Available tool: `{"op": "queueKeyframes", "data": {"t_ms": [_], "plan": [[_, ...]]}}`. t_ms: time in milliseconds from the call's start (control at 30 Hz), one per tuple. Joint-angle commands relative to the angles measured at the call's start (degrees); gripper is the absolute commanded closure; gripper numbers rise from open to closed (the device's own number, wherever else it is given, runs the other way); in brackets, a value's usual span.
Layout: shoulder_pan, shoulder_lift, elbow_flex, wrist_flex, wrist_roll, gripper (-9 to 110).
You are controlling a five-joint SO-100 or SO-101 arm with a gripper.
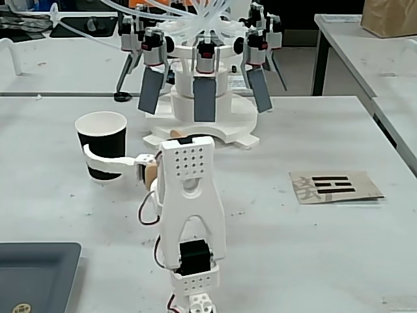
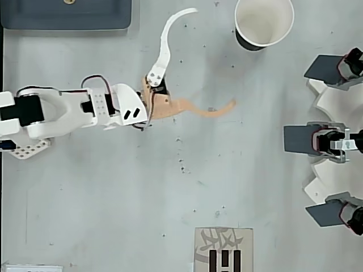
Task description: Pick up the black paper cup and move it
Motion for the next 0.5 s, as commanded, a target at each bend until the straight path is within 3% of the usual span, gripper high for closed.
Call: {"op": "queueKeyframes", "data": {"t_ms": [0,467], "plan": [[-1.6,-1.3,-6.1,-0.4,-1.2,45],[-5.4,-17.7,-26.8,5.1,-2.5,44]]}}
